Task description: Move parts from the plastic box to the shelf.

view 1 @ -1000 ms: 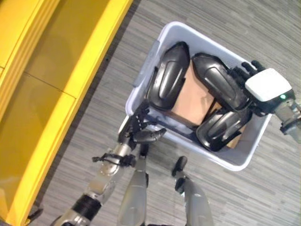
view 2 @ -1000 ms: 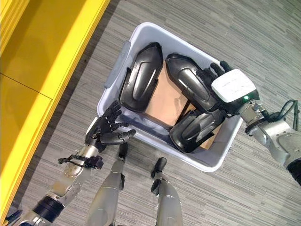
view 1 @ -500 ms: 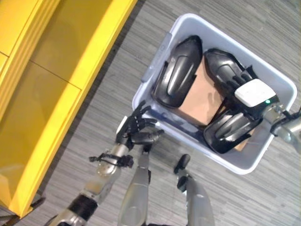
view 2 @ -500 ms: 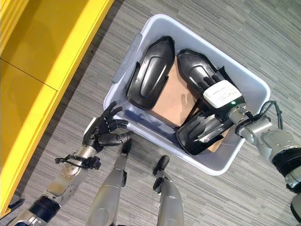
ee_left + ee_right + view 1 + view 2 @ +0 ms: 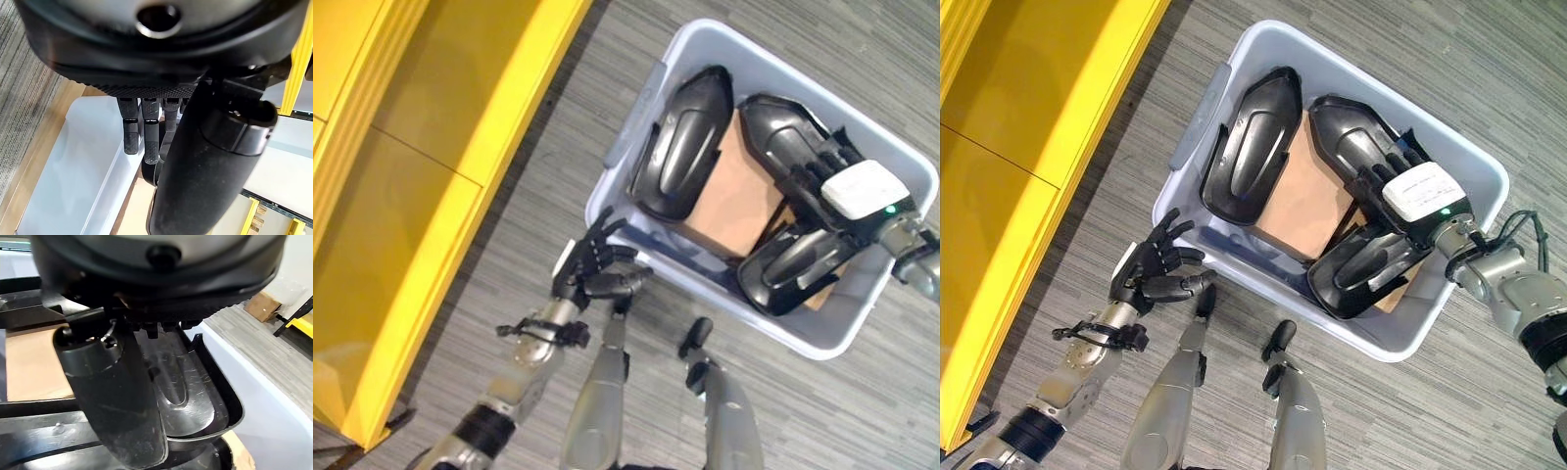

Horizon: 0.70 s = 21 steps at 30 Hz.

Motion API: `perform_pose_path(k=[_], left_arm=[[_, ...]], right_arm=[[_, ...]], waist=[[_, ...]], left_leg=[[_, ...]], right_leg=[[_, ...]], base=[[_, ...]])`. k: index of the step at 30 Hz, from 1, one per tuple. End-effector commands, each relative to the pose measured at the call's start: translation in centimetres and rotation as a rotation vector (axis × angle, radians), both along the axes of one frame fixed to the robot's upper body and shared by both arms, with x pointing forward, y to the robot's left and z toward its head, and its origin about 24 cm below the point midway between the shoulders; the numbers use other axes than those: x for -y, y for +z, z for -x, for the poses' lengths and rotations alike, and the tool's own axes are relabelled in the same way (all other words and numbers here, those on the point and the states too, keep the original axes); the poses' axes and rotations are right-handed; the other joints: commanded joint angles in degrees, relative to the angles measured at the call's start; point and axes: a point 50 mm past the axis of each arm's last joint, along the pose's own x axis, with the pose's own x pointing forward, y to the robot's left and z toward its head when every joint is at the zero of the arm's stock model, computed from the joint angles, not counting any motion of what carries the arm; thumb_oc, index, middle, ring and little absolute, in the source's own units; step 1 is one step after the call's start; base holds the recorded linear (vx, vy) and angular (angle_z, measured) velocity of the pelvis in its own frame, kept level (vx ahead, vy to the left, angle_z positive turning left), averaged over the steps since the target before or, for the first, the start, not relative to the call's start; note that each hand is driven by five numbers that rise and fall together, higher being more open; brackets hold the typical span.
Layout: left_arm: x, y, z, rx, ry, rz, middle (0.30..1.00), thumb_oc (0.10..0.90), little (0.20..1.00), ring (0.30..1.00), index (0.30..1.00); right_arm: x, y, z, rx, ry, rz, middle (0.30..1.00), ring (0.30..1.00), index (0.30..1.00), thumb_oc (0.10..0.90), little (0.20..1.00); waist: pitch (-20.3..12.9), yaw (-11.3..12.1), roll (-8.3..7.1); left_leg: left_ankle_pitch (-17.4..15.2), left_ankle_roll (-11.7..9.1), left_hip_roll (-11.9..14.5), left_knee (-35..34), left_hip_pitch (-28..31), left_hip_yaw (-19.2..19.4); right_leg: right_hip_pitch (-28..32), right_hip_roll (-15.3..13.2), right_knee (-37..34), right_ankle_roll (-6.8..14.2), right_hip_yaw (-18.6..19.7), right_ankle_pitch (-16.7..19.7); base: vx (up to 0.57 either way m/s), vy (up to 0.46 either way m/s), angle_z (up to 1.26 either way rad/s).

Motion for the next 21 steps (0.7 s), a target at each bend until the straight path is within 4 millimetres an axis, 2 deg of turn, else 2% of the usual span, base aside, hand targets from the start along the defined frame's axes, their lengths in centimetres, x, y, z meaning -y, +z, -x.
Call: perform_pose_path(k=[1,21], left_arm=[[0.3,-0.5,0.8,-0.002,-0.017,-0.006,1.0,0.9,1.0,1.0,1.0],[0.2,-0.4,0.8,0.0,-0.021,-0.013,1.0,0.9,1.0,1.0,1.0]], right_arm=[[1.7,6.2,1.0,0.2,-0.041,0.085,1.0,1.0,1.0,0.9,1.0],[3.8,4.6,1.2,0.154,-0.145,0.092,1.0,1.0,1.0,0.9,1.0]], waist=[[-0.69,-0.74,-1.79],[-0.57,-0.97,-1.56]], left_leg=[[-4.28,-3.51,5.14,3.06,2.28,1.17],[-4.5,-3.31,5.04,3.89,0.96,0.84]], right_leg=[[2.03,-2.36,-1.53,3.14,2.2,4.55],[0.5,-2.2,-0.64,2.99,2.52,4.38]], base=[[0.0,0.0,0.0],[0.0,0.0,0.0]])
